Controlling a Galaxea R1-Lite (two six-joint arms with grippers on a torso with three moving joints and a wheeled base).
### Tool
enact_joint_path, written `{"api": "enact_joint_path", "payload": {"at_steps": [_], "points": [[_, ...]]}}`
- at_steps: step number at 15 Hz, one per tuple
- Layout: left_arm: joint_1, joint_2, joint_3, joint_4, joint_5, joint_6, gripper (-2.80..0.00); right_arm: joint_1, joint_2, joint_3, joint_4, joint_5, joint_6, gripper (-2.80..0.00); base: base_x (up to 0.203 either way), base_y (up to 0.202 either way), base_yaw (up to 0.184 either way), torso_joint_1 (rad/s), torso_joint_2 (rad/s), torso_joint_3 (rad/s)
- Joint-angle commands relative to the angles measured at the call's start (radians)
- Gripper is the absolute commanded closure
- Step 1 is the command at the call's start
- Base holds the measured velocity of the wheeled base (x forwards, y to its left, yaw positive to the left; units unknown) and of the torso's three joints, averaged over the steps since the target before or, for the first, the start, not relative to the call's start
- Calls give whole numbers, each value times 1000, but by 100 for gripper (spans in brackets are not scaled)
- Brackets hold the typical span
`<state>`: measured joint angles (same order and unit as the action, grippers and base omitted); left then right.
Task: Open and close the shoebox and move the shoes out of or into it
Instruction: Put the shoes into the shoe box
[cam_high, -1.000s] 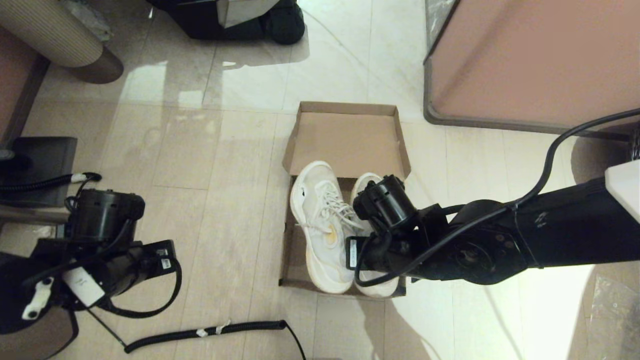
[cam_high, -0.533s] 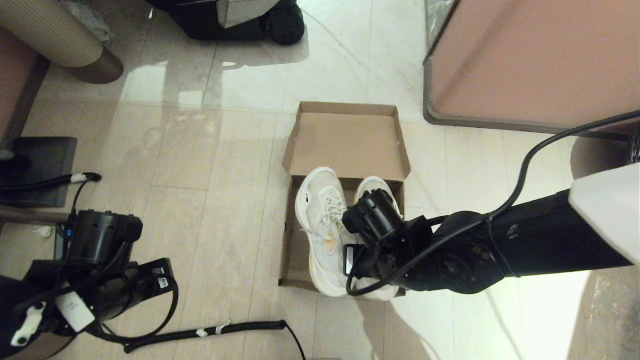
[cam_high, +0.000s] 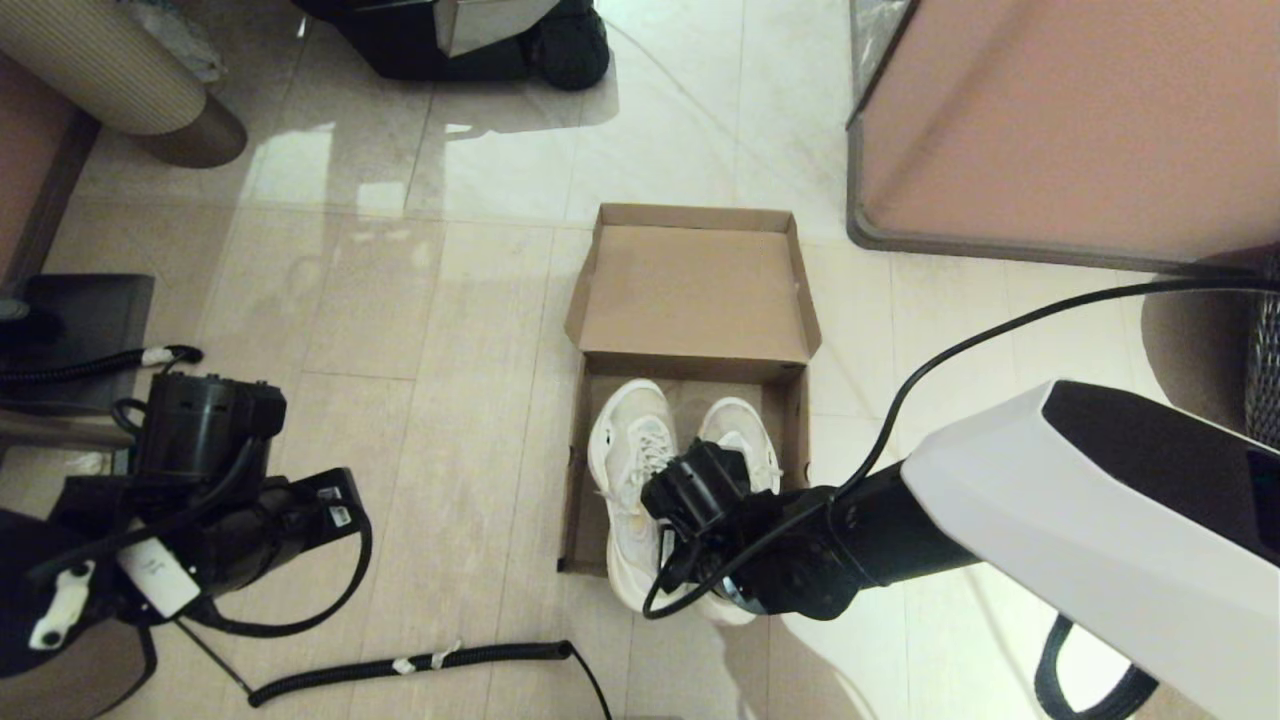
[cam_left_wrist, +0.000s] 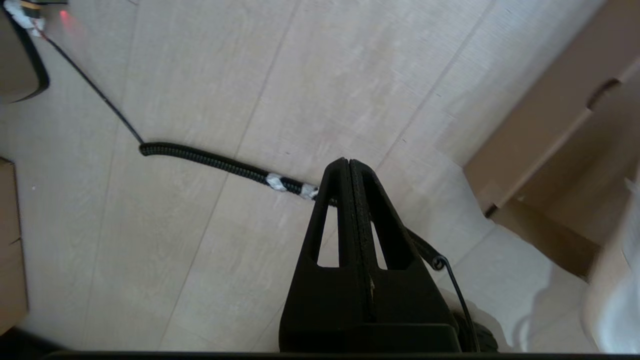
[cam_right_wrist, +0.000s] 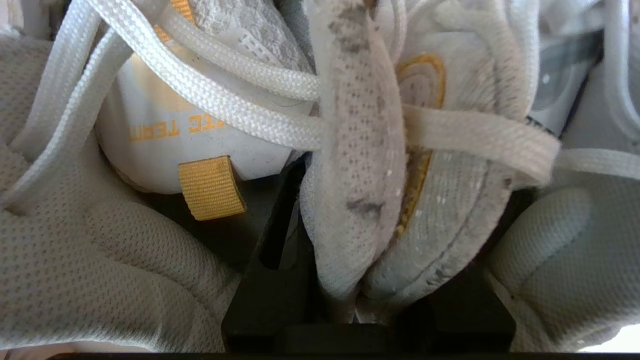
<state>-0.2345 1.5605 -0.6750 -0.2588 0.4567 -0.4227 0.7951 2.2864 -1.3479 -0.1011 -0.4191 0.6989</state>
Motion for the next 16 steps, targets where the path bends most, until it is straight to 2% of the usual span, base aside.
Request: {"api": "enact_joint_path", "payload": {"at_steps": [1,8,11,16], "points": [[-17,-25,6,-3,5,-10,0,-7,90,-13,-76,-37,-2,0,0,0,0,0,0,0],[-23,-34,10,-2,-1,-24,0,-46,99,-81,-97,-70,-119,0,0,0,0,0,0,0],[-26,-26,24,-2,-1,-28,0,-77,132,-136,-95,-88,-123,0,0,0,0,0,0,0],[-45,-35,29,-4,2,-53,0,-81,215,-219,-100,-123,-118,0,0,0,0,0,0,0]]}}
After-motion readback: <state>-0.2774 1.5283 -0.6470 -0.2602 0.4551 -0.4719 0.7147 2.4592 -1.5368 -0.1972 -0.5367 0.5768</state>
